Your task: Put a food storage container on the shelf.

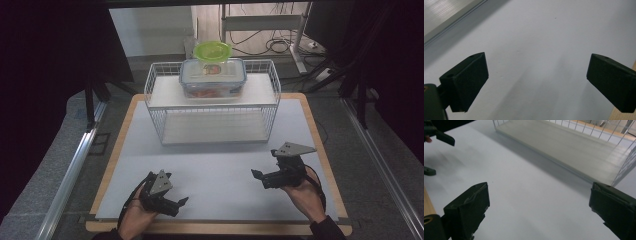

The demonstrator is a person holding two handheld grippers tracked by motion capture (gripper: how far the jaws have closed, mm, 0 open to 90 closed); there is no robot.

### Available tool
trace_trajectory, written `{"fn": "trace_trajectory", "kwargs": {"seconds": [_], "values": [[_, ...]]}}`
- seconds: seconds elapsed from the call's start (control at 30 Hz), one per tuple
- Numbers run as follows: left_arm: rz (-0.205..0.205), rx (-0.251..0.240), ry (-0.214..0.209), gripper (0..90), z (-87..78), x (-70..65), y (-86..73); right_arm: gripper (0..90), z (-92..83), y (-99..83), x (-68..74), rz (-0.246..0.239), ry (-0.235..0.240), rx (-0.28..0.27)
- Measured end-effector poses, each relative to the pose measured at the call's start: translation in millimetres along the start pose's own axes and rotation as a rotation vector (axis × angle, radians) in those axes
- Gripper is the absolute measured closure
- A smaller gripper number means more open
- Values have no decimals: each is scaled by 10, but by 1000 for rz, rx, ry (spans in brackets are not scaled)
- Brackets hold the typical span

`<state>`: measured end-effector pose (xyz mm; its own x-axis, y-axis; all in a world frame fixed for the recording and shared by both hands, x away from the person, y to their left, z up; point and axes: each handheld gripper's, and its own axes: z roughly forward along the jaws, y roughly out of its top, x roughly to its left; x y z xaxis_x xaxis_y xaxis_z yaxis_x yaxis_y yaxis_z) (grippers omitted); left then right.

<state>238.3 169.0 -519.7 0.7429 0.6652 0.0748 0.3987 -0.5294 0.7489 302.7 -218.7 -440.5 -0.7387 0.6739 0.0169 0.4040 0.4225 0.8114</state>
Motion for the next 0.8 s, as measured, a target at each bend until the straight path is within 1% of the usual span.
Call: {"fn": "trace_trajectory", "kwargs": {"seconds": [0.2,0.3,0.37,0.4,0.43,0.47,0.5,0.53,0.57,0.6,0.63,0.67,0.7,0.73,0.77,0.8], "values": [[2,1,0,36,3,-2,0,25,34,-188,10,5,-17,22],[3,2,-1,36,4,-3,-1,25,56,-287,16,-3,-34,42],[3,2,-1,36,4,-3,-2,25,79,-400,21,-1,-46,66],[3,2,-1,36,4,-3,-2,25,79,-400,21,-1,-46,66],[3,2,-1,36,4,-2,-2,25,90,-466,24,-4,-53,77],[2,2,-2,36,5,-2,-2,25,90,-466,24,-4,-53,77],[1,3,-3,36,6,-3,-3,25,99,-528,32,-6,-61,89],[1,4,-3,36,8,-3,-3,25,99,-528,32,-6,-61,89],[1,6,-3,36,9,-3,-3,25,113,-583,42,-6,-66,104],[1,7,-4,36,9,-4,-3,25,113,-583,42,-6,-66,104],[2,9,-4,37,9,-6,-3,25,139,-650,51,-12,-70,129],[2,9,-4,37,9,-6,-3,25,139,-650,51,-12,-70,129],[2,10,-3,37,10,-7,-3,18,180,-710,68,-12,-68,163],[2,10,-3,37,10,-7,-3,18,180,-710,68,-12,-68,163],[1,10,-4,37,11,-7,-4,11,227,-738,94,-32,-68,207],[1,11,-5,37,11,-6,-4,11,227,-738,94,-32,-68,207]]}}
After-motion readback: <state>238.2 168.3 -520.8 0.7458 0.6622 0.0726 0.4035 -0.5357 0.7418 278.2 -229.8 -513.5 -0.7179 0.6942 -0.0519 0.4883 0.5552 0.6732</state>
